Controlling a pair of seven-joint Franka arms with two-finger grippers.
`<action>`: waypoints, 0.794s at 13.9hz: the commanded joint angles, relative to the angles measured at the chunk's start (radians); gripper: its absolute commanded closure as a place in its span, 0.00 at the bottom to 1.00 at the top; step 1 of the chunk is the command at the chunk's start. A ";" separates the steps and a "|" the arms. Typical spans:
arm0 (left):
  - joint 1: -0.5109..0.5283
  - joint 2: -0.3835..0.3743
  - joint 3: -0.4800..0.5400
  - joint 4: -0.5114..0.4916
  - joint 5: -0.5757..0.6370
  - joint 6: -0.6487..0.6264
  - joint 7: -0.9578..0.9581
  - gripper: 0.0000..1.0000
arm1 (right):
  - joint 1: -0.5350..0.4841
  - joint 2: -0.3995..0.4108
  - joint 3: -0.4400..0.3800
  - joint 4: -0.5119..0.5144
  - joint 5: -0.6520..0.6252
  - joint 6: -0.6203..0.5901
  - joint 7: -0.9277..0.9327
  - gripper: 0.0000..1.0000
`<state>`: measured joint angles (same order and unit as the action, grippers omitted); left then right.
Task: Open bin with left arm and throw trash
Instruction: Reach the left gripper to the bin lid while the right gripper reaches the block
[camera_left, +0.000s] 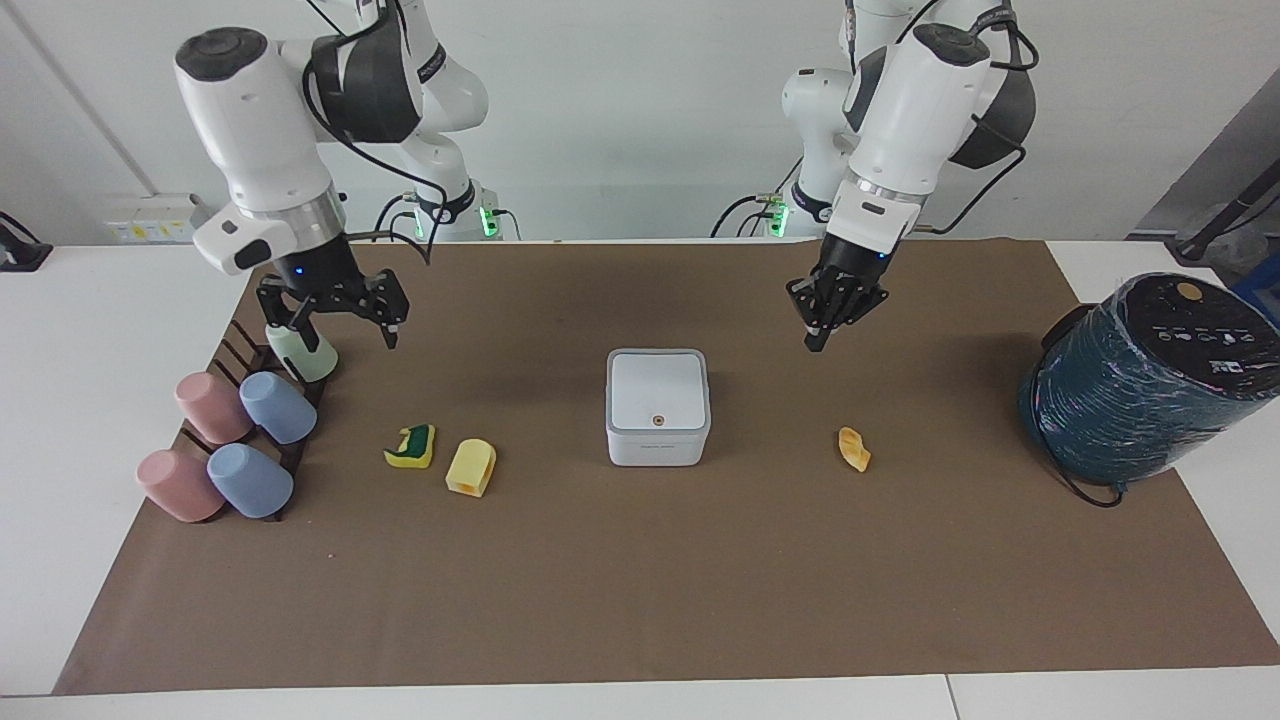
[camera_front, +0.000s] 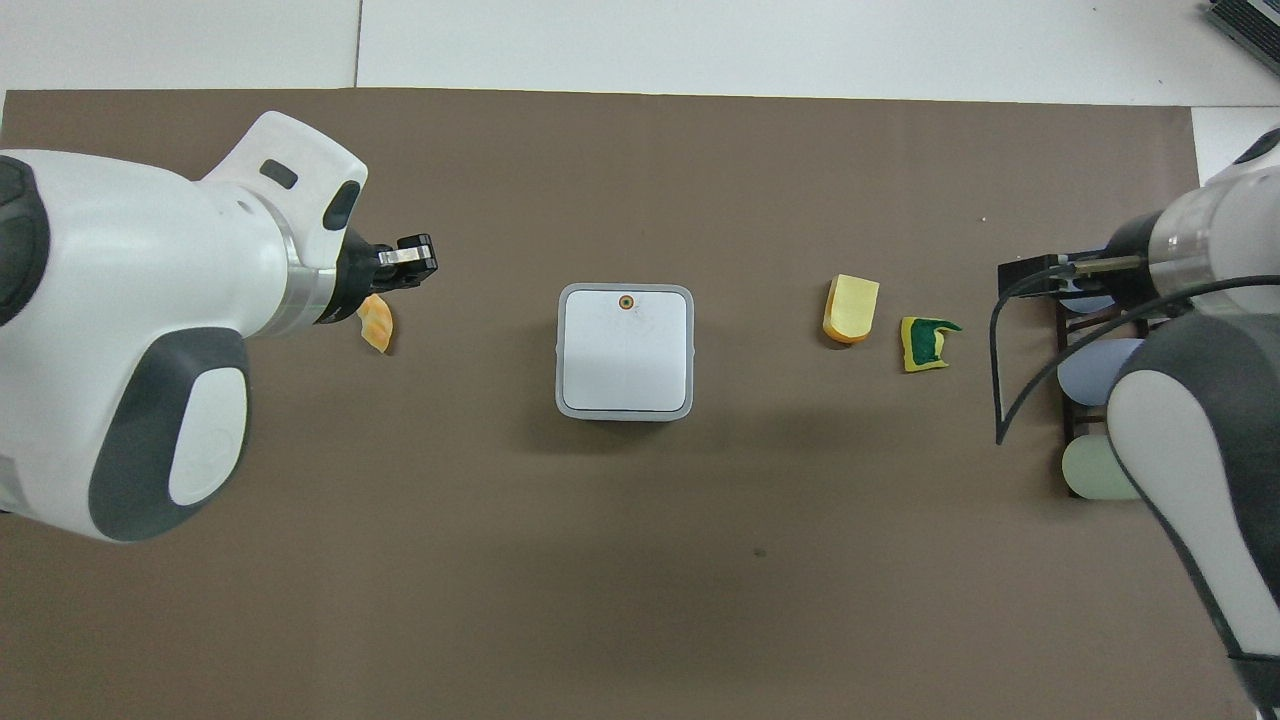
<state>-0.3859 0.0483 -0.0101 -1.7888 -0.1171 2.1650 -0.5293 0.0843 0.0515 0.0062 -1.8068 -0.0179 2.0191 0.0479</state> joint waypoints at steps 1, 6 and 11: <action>-0.060 0.067 0.013 -0.004 -0.015 0.117 -0.073 1.00 | 0.015 0.102 0.006 -0.005 0.019 0.097 -0.019 0.00; -0.122 0.153 0.013 -0.003 -0.082 0.266 -0.089 1.00 | 0.049 0.218 0.006 -0.072 0.019 0.289 -0.017 0.00; -0.172 0.229 0.015 0.005 -0.108 0.376 -0.113 1.00 | 0.075 0.260 0.008 -0.127 0.019 0.378 0.004 0.00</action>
<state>-0.5257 0.2374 -0.0118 -1.7895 -0.2042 2.4833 -0.6210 0.1631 0.3174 0.0086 -1.8998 -0.0176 2.3545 0.0504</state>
